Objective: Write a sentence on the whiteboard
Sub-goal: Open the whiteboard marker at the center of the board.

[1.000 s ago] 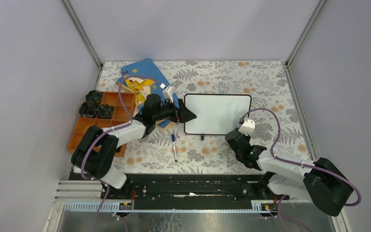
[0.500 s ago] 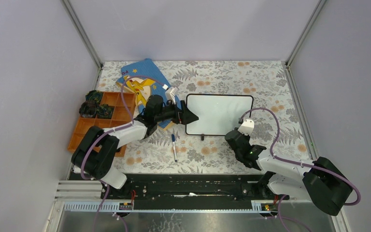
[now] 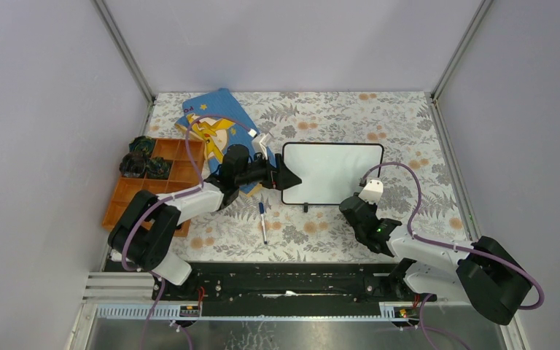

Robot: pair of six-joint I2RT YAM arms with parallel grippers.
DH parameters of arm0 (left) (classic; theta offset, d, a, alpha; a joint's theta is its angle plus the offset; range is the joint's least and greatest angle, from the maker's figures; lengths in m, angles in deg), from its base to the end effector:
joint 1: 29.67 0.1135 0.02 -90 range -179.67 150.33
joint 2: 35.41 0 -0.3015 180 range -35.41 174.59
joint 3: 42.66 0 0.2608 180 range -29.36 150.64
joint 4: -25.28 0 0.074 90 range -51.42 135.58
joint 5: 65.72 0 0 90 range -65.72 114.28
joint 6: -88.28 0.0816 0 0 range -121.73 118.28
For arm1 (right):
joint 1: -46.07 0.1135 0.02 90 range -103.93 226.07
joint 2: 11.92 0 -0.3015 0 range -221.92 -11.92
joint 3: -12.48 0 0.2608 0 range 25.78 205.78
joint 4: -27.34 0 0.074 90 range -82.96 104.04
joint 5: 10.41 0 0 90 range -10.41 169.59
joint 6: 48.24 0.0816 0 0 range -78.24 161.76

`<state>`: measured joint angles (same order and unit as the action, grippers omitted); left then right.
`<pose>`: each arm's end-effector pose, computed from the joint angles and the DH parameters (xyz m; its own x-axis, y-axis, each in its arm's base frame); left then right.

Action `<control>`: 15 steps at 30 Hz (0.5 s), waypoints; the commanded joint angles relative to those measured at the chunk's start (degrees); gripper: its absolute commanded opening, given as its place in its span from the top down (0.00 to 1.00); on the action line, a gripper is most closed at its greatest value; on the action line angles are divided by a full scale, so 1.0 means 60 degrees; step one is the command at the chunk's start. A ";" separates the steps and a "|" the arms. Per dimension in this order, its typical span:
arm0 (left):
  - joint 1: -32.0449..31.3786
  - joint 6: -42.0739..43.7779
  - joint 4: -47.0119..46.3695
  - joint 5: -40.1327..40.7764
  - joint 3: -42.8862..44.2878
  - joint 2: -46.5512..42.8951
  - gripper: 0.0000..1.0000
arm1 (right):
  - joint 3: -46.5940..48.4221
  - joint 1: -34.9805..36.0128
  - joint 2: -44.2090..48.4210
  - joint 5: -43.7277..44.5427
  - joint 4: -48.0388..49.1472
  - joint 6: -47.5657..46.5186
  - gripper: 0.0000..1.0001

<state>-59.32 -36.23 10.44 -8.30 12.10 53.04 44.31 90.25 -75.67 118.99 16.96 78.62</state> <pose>0.2946 -0.2182 0.2241 -0.7185 -0.1404 -0.6813 0.5494 0.4863 -0.6795 0.1863 0.1088 0.1538 -0.5073 0.1534 -0.8480 0.1280 0.9865 0.1019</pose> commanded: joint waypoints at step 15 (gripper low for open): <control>-0.0170 0.0197 0.0021 -0.0049 0.0245 0.0333 0.10 | 0.0243 -0.0025 -0.0120 -0.0626 0.0612 0.0155 0.86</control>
<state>-59.65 -35.85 11.36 -8.23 12.10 54.63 44.31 90.25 -75.67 118.92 17.03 78.21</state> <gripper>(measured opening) 0.905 0.232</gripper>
